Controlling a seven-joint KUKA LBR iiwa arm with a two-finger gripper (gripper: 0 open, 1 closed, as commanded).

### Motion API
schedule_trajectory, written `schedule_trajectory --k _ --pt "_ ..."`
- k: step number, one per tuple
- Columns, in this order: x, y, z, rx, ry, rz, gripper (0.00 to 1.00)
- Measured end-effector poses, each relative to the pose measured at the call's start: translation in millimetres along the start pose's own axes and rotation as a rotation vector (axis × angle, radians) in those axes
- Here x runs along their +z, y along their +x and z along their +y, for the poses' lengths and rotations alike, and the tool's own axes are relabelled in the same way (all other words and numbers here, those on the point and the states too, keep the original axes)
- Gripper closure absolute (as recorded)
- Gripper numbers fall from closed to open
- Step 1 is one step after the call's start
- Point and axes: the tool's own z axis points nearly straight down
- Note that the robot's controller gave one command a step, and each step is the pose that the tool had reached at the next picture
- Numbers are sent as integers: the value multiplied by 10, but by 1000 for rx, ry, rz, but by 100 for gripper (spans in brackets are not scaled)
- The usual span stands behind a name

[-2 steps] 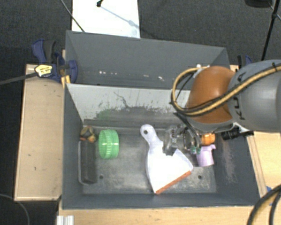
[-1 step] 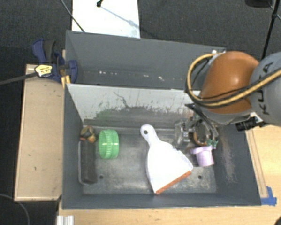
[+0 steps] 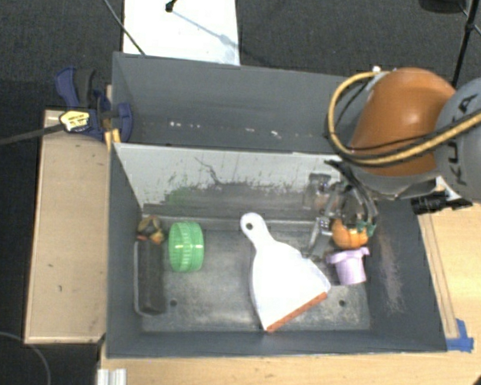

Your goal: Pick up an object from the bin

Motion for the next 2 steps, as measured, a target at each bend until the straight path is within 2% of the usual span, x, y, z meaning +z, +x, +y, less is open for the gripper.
schedule_trajectory --k 1,2 --pt "0 0 0 0 0 0 0" --pt "595 -84 -412 31 -1 -5 0"
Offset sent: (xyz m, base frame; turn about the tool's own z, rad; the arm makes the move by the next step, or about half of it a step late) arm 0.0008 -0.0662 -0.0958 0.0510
